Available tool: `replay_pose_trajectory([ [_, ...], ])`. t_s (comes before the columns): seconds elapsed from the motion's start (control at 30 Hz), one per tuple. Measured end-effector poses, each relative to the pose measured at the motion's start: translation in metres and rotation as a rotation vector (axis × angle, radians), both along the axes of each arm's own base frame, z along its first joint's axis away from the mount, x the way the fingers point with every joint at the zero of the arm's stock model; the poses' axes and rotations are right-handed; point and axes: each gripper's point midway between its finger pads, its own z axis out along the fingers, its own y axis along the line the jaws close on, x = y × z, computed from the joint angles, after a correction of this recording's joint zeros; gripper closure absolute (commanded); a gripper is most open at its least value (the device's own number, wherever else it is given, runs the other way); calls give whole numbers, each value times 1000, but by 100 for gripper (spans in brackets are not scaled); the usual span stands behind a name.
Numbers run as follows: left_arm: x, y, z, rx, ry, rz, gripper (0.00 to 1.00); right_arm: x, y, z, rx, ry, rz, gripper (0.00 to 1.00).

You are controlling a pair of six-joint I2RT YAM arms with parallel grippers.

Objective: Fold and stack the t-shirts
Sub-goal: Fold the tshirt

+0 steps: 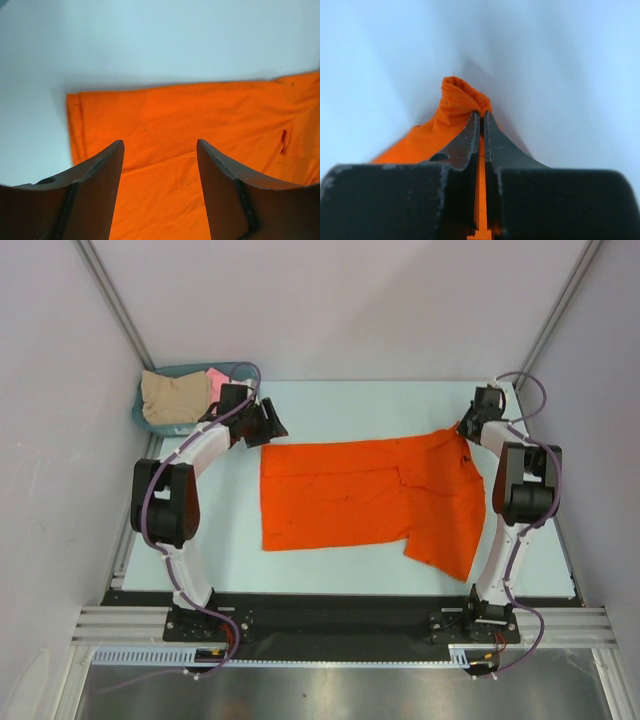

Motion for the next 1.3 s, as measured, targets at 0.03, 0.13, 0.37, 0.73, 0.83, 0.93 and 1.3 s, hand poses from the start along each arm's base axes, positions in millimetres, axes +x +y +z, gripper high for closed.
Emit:
replay_pose_trajectory([
  [0.03,1,1,0,4,-4,5,34,16,-2,6,-7,-24,-3,100],
  [0.13,4,4,1,14,-15,17,34,51,-8,20,-29,-88,-6,100],
  [0.37,-5,8,-7,39,-7,34,28,82,-27,33,-134,-103,-9,48],
  [0.73,-11,13,-27,239,4,95,31,47,-43,66,-183,-54,-40,39],
  [0.83,-6,21,-38,289,12,121,37,25,-38,100,-160,-104,-37,39],
  [0.93,-2,25,-50,321,28,132,47,10,-33,136,-148,-181,-34,39],
  [1.3,14,23,-88,363,71,134,45,-22,-28,177,-102,-298,-16,40],
])
